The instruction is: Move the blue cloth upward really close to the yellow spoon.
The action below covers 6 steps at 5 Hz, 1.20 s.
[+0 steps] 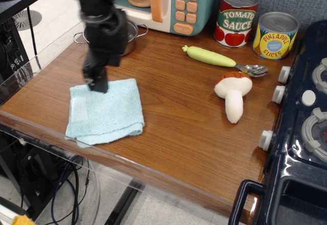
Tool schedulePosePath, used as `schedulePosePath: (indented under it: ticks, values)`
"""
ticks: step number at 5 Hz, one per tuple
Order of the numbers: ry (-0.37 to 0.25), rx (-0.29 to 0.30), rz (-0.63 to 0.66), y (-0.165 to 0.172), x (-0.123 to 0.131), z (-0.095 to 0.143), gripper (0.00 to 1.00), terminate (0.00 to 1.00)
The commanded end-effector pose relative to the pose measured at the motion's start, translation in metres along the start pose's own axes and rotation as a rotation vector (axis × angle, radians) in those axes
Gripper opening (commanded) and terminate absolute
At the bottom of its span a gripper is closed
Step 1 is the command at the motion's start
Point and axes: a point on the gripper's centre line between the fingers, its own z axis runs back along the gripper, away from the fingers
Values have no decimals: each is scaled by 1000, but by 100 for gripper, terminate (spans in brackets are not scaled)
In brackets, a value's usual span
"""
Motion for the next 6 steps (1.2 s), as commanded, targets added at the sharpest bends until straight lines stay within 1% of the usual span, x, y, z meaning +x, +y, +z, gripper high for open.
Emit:
schedulePosePath:
  ticks: [1, 2, 3, 4, 5, 6]
  values:
    - [-10, -18, -48, -26, 2, -11, 100, 0]
    - [-26, -20, -78, -31, 8, -23, 100, 0]
    - [-30, -40, -85, -33, 10, -39, 100, 0]
    - [-38, -47, -87, -27, 17, -45, 100, 0]
    - [-69, -48, -96, -18, 33, -44, 100, 0]
    - [-101, -41, -127, -8, 55, -44, 100, 0]
